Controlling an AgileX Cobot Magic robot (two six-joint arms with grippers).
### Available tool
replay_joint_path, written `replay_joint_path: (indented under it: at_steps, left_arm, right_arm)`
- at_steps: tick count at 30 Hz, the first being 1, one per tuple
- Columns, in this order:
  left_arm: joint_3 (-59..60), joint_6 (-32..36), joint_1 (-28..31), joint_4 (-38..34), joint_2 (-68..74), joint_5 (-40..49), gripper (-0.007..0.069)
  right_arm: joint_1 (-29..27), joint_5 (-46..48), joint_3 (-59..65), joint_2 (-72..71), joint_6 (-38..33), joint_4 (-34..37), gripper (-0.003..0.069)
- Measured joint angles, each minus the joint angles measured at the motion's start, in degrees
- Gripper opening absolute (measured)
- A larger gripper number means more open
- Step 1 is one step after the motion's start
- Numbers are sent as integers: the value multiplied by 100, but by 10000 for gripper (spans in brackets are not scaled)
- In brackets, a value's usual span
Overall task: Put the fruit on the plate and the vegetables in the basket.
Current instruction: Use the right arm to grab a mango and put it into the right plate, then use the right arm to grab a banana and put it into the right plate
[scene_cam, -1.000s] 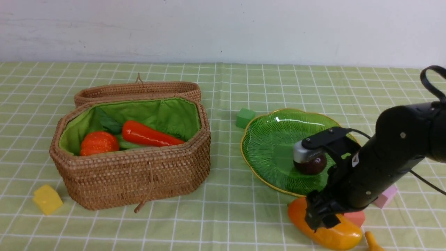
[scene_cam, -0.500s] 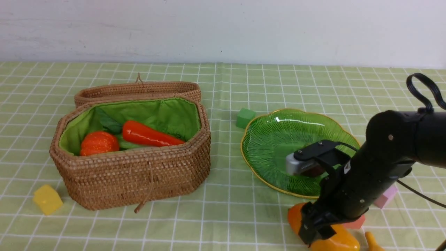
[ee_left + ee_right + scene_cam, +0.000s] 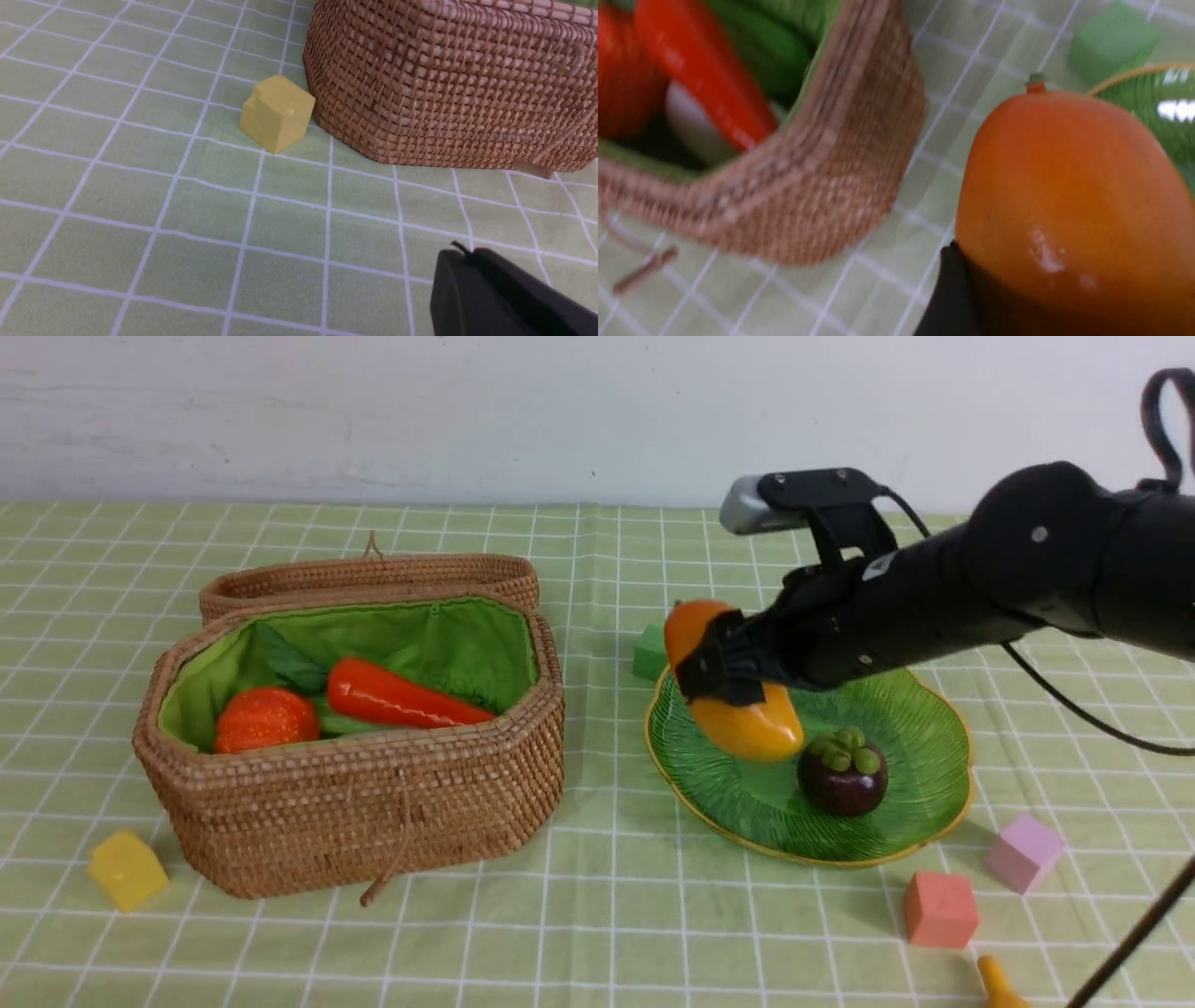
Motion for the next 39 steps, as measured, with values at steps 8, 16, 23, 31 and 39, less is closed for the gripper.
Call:
replay_joint_path:
  at_steps: [8,16,23,31,39]
  left_arm:
    - [0,0,0,0,0,0,0]
    - [0,0,0,0,0,0,0]
    - [0,0,0,0,0,0,0]
    - [0,0,0,0,0,0,0]
    - [0,0,0,0,0,0,0]
  right_arm:
    - [0,-586,-331,1049,556,-90,546]
    - [-142,-239,-352,969,570,-562,651]
    - [-229,686,-357,462,570,-1082,662]
    - [-117,2329,87,-881,235,-2061,627]
    - [15,2845,2259,-2211,-1785,-2122,572]
